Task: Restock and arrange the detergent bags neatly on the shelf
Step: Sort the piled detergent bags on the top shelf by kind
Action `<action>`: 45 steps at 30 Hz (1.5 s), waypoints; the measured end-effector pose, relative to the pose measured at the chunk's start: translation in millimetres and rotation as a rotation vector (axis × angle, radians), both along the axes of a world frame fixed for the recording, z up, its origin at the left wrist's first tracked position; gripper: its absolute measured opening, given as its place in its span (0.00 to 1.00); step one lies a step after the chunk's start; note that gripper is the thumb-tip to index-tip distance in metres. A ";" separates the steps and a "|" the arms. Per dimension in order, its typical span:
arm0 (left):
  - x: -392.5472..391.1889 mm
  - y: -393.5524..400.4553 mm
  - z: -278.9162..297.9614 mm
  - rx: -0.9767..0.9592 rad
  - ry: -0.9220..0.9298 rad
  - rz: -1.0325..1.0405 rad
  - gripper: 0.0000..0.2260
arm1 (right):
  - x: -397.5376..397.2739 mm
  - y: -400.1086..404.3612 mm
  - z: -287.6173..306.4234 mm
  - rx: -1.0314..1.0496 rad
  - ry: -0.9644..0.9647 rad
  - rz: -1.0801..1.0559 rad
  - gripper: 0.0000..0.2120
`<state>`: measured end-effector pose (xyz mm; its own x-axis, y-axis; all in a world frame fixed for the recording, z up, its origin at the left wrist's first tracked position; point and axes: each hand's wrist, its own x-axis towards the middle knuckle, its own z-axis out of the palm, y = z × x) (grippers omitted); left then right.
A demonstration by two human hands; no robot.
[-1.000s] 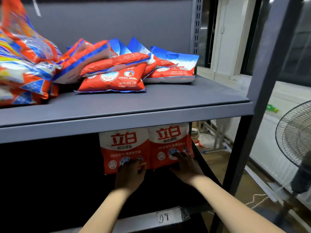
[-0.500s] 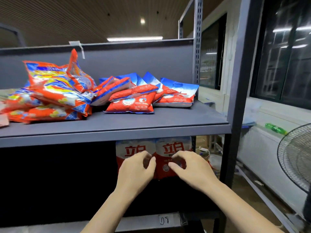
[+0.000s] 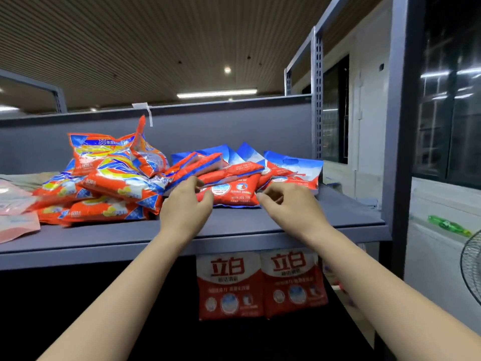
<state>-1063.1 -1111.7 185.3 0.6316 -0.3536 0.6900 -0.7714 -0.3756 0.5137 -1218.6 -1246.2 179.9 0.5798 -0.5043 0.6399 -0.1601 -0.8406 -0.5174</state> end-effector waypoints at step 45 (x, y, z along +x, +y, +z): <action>181.3 -97.5 43.6 0.234 -0.092 0.039 0.14 | 95.0 -38.0 42.9 -0.039 0.006 -0.148 0.11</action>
